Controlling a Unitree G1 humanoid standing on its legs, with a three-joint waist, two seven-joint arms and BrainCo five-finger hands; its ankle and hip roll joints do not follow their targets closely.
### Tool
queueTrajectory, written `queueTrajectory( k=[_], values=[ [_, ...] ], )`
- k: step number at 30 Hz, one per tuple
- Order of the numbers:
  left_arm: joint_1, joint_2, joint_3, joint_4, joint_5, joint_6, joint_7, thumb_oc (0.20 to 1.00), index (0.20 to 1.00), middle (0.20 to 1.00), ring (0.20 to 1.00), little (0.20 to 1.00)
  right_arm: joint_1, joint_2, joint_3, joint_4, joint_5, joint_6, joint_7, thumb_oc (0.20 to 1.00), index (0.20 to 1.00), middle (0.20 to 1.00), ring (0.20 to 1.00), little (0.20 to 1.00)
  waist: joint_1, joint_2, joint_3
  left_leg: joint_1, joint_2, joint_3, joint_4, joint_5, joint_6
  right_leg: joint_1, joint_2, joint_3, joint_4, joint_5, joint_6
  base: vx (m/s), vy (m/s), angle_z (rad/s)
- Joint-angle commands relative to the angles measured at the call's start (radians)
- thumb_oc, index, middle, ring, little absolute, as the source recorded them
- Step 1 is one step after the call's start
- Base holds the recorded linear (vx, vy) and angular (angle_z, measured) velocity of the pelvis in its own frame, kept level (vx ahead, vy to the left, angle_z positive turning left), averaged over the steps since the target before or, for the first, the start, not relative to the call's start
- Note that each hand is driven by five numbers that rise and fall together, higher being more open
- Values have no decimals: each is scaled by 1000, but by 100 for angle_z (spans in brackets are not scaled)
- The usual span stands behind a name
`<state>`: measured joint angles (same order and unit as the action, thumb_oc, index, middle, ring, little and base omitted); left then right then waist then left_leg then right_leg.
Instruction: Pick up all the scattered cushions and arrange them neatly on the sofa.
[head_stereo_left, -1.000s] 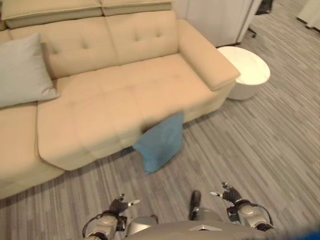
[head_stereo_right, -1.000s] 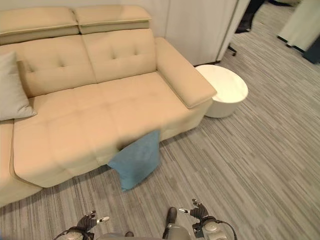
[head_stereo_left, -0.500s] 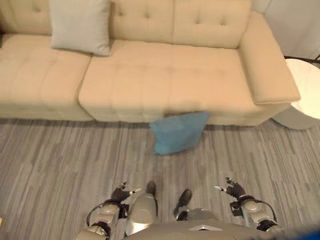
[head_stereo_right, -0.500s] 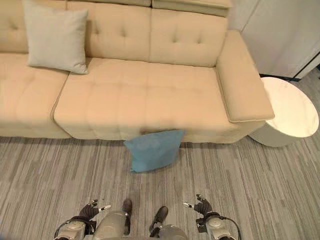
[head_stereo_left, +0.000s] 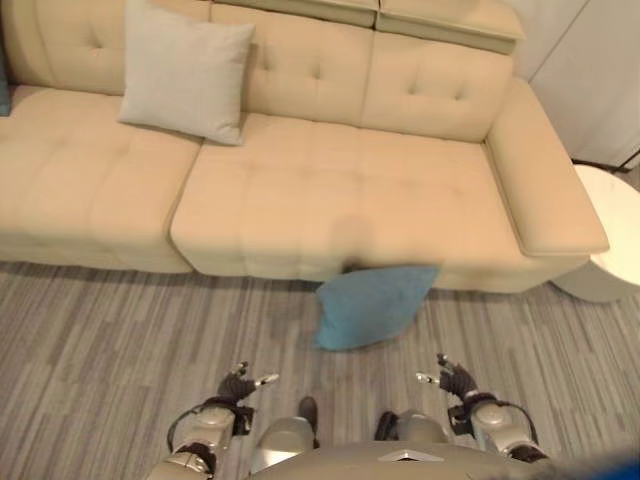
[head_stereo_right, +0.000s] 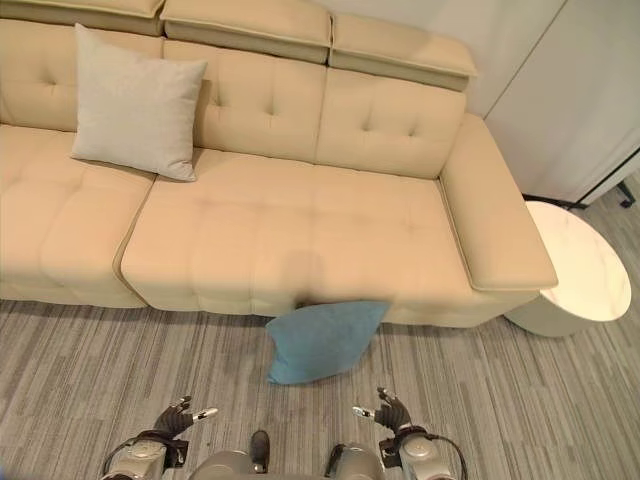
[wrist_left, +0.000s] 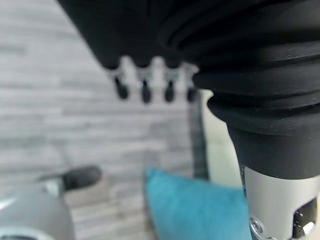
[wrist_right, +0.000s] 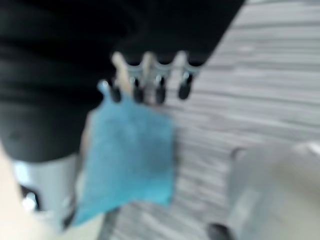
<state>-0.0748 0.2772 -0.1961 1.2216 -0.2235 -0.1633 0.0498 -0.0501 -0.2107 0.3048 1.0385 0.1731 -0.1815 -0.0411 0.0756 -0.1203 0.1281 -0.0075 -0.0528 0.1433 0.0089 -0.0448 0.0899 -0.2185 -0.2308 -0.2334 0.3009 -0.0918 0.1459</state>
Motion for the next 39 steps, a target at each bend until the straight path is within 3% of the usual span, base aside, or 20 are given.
queueTrajectory(
  k=[1,3,5,12,19,20,22,24,26,28,31,34,36,38,39],
  values=[
    [-13,-20,4,18,0,-26,3,1000,1000,1000,1000,1000,-34,-36,-8,-5,15,-23,-1,1000,1000,1000,1000,1000,0,22,32,-55,12,-116,88,-30,-88,108,29,67,-147,152,20,96,-61,26],
    [-14,-18,8,21,-4,-28,8,1000,1000,1000,1000,1000,-36,-39,-6,-34,14,-24,-1,1000,1000,1000,1000,1000,-1,16,34,-51,6,-139,94,-38,-93,103,17,94,-166,182,33,67,-89,49],
    [-15,-16,6,24,-2,-29,10,1000,1000,1000,1000,1000,-32,-42,-4,-43,13,-25,-1,1000,1000,1000,1000,1000,-5,15,36,-57,3,-153,109,-37,-95,113,21,101,-157,173,36,60,-99,63],
    [7,-23,14,30,-7,-29,7,1000,1000,1000,1000,1000,-17,-63,-5,-79,13,-36,3,1000,1000,1000,1000,1000,8,12,21,-63,29,-187,71,-8,-132,167,53,33,-227,119,23,40,-136,18],
    [8,-36,-5,25,-2,-29,6,1000,1000,1000,1000,1000,6,-85,-2,-116,18,-47,2,1000,1000,1000,1000,1000,-12,26,40,-107,59,-228,71,34,-168,174,87,-23,-239,78,-11,-26,-148,36],
    [2,-40,-16,25,4,-28,7,1000,1000,1000,1000,1000,8,-88,-2,-114,14,-49,-1,1000,1000,1000,1000,1000,-25,31,45,-116,71,-197,73,42,-171,180,90,-38,-239,70,-16,-62,-99,46],
    [-12,-49,-31,12,10,-26,9,1000,1000,1000,1000,1000,8,-96,-12,-117,20,-47,-7,1000,1000,1000,1000,1000,-65,34,53,-145,100,-33,106,53,-155,186,87,-75,-240,65,-22,-76,-55,63],
    [-12,-52,-33,11,17,-23,6,1000,1000,1000,1000,1000,10,-96,-19,-108,20,-43,-8,1000,1000,1000,1000,1000,-81,40,46,-143,111,54,101,51,-146,185,92,-96,-235,60,-27,-18,-1,147],
    [-1,-53,-30,15,15,-23,4,1000,1000,1000,1000,1000,-1,-88,-12,-90,14,-38,-6,1000,1000,1000,1000,1000,-64,38,40,-131,88,0,102,28,-142,190,93,-82,-222,59,-23,73,48,32],
    [2,-52,-26,17,14,-22,3,1000,1000,1000,1000,1000,0,-83,-12,-86,10,-38,-4,1000,1000,1000,1000,1000,-63,37,33,-130,86,0,99,26,-138,188,89,-80,-214,61,-20,89,92,-37],
    [17,-37,-3,19,-1,-25,2,1000,1000,1000,1000,1000,-19,-70,-1,-87,-6,-34,0,1000,1000,1000,1000,1000,-33,27,41,-93,64,-5,104,-17,-98,146,40,-42,-63,91,20,102,226,-30],
    [12,-24,0,24,4,-25,2,1000,1000,1000,1000,1000,-24,-61,5,-91,-2,-34,5,1000,1000,1000,1000,1000,-36,34,47,-84,61,-20,98,-16,-89,105,44,19,4,106,27,51,84,-27],
    [9,-16,2,27,4,-28,9,1000,1000,1000,1000,1000,-27,-61,10,-107,-1,-34,7,1000,1000,1000,1000,1000,-41,38,48,-72,57,-34,80,-14,-94,101,34,42,-45,101,19,62,-1,8],
    [4,-7,8,19,-9,-36,18,1000,1000,1000,1000,1000,-33,-69,17,-139,-11,-36,3,1000,1000,1000,1000,1000,-33,43,57,-68,68,-39,64,-12,-107,81,-14,29,-134,141,23,67,-116,17],
    [2,-4,10,19,-6,-36,20,1000,1000,1000,1000,1000,-30,-70,16,-152,-11,-36,4,1000,1000,1000,1000,1000,-35,40,62,-70,64,-47,71,-11,-110,90,-13,44,-147,143,26,53,-102,4]
  ],
)
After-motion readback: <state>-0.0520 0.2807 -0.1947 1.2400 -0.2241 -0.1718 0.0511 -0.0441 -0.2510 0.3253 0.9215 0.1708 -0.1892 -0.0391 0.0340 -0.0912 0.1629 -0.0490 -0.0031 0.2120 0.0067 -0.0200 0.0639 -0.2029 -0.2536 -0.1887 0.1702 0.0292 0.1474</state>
